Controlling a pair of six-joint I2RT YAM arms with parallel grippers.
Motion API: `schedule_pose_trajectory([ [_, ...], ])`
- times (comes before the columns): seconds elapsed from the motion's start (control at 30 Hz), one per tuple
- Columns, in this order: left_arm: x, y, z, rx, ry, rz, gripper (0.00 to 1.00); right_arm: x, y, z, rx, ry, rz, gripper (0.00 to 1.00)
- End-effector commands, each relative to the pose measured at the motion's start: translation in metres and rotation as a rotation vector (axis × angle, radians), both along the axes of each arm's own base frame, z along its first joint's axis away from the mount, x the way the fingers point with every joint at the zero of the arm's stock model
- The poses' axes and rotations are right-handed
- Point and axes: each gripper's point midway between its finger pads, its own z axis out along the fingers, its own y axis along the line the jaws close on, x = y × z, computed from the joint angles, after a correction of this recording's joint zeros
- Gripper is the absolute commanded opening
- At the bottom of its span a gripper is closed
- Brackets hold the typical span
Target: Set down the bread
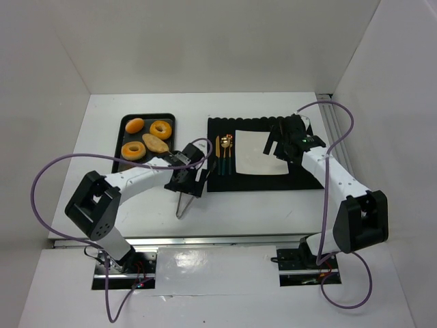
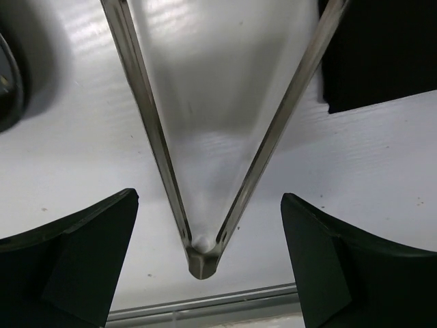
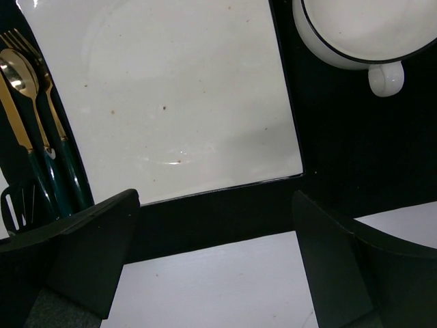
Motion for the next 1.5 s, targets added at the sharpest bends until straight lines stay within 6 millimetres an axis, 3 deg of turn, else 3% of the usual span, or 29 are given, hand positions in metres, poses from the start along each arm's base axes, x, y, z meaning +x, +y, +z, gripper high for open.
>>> schedule_pose_trajectory([
  [0.0,-0.001,-0.003,0.001,-0.046,-0.025,0.084,0.99,0.006,0.005,0.018,0.023,-0.07,-0.001,1.0],
  [0.17,-0.007,0.002,-0.014,-0.04,-0.038,0.12,0.99,0.005,0.01,0.018,0.031,-0.068,0.014,1.0],
  [0.4,0.009,-0.006,-0.032,-0.078,-0.063,0.099,0.96,0.004,0.014,0.021,0.04,-0.077,0.018,1.0],
  [0.63,0.02,-0.006,-0.037,-0.07,-0.101,0.144,0.8,-0.001,0.013,0.02,0.046,-0.078,0.011,1.0],
  [0.8,0.026,0.003,-0.031,-0.032,-0.144,0.167,0.54,0.0,0.018,0.021,0.055,-0.085,0.026,1.0],
  [0.83,0.028,0.004,-0.022,-0.036,-0.163,0.171,0.43,0.0,0.018,0.021,0.055,-0.085,0.026,1.0],
  [0.97,0.039,0.009,0.016,-0.008,-0.224,0.175,0.3,0.002,0.019,0.025,0.058,-0.093,0.026,1.0],
  [1.03,0.047,0.012,0.053,-0.007,-0.283,0.183,0.23,0.004,0.019,0.026,0.058,-0.093,0.026,1.0],
  [1.07,0.049,0.012,0.066,-0.008,-0.301,0.163,0.23,0.004,0.019,0.026,0.058,-0.093,0.026,1.0],
  [1.1,0.057,0.009,0.094,-0.037,-0.358,0.176,0.23,0.004,0.019,0.026,0.058,-0.093,0.026,1.0],
  [1.17,0.06,0.021,0.111,-0.017,-0.362,0.195,0.23,0.007,0.024,0.027,0.054,-0.1,0.042,1.0],
  [1.23,0.074,0.038,0.128,-0.006,-0.363,0.256,0.23,0.01,0.023,0.028,0.048,-0.104,0.036,1.0],
  [1.27,0.075,0.041,0.13,-0.017,-0.332,0.274,0.23,0.013,0.023,0.028,0.048,-0.102,0.036,1.0],
  [1.3,0.073,0.058,0.129,0.012,-0.285,0.308,0.23,0.014,0.024,0.029,0.05,-0.111,0.036,1.0],
  [1.33,0.077,0.059,0.144,-0.011,-0.3,0.321,0.23,0.014,0.026,0.029,0.057,-0.109,0.042,1.0],
  [1.4,0.081,0.068,0.15,-0.042,-0.27,0.358,0.25,0.016,0.025,0.031,0.047,-0.117,0.056,1.0],
  [1.47,0.083,0.067,0.161,-0.105,-0.254,0.36,0.34,0.02,0.024,0.036,0.041,-0.138,0.046,1.0],
])
